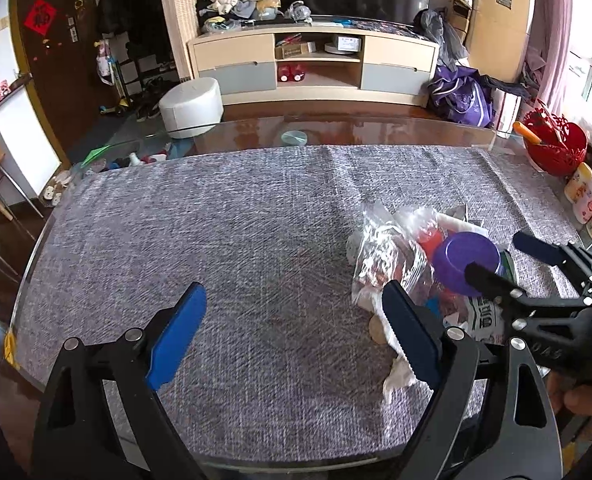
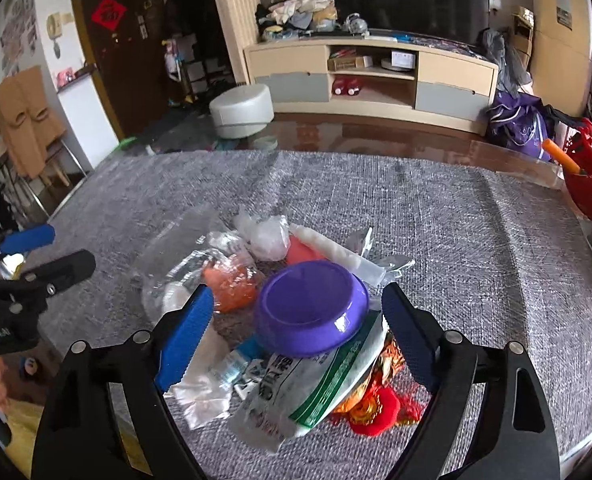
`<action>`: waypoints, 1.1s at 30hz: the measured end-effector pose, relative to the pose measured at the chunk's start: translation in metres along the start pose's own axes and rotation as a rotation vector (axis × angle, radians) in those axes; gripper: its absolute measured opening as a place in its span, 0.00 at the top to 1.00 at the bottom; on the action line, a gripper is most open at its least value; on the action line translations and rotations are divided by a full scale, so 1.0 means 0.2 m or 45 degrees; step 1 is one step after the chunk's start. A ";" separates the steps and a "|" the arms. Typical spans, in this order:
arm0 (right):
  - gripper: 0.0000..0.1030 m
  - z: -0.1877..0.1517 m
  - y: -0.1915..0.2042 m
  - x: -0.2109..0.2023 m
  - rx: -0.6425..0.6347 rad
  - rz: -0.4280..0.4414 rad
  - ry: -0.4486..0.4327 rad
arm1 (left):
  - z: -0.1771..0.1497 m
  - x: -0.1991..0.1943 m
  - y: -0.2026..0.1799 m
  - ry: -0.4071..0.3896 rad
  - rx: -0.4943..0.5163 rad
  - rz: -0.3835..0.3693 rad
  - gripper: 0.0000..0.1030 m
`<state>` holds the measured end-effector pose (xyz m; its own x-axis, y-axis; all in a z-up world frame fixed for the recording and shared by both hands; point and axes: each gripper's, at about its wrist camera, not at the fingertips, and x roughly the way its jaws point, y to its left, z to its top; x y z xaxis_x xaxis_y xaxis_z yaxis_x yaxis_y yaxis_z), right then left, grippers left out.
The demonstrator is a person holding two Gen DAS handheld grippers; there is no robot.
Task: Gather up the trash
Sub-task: 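Grasp the purple plastic lid with the right gripper while the left gripper grasps the clear plastic bag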
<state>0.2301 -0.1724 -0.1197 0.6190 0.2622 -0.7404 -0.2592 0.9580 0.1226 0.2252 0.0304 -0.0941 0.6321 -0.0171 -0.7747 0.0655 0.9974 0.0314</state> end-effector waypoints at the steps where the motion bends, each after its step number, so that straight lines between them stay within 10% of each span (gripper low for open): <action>1: 0.16 0.00 0.00 0.02 -0.007 -0.005 0.012 | 0.01 0.01 0.00 0.003 0.001 -0.005 0.19; 33: 0.28 0.05 -0.07 0.06 -0.034 -0.069 -0.038 | 0.05 0.28 -0.09 0.115 0.021 -0.160 0.72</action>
<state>0.2471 -0.1815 -0.1236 0.6546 0.2136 -0.7252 -0.2440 0.9676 0.0648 0.2671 0.0104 -0.1323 0.5464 -0.1346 -0.8266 0.1527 0.9865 -0.0597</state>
